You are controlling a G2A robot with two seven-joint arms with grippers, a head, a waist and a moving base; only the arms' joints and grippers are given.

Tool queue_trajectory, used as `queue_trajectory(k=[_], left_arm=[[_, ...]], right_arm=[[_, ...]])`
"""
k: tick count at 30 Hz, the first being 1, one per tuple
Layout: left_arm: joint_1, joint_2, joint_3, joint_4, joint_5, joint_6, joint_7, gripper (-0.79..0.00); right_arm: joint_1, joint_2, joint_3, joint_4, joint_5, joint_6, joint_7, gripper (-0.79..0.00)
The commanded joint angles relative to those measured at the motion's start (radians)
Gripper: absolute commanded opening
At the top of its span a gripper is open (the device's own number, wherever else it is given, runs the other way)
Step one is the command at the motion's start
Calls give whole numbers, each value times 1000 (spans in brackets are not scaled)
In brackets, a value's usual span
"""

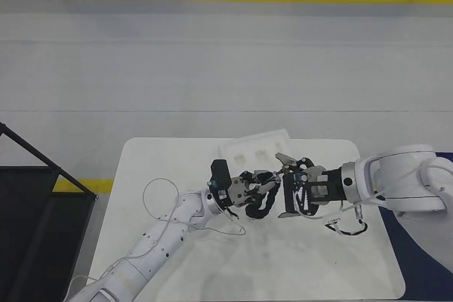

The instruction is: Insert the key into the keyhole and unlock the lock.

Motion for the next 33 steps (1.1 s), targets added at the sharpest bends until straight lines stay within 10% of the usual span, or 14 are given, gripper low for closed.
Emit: queue_trajectory(k=[1, 26, 29, 33], left_arm=[[-2, -2, 4, 0, 11, 2, 4, -785], [13, 22, -54, -13, 87, -91, 26, -785], [19, 28, -60, -21, 89, -133, 18, -785], [24, 31, -64, -18, 68, -173, 18, -785]], right_arm=[[11, 0, -16, 2, 0, 5, 4, 0], [110, 73, -60, 11, -216, -89, -107, 0], [124, 84, -79, -3, -260, -89, -132, -394], [141, 96, -107, -16, -319, -89, -164, -400]])
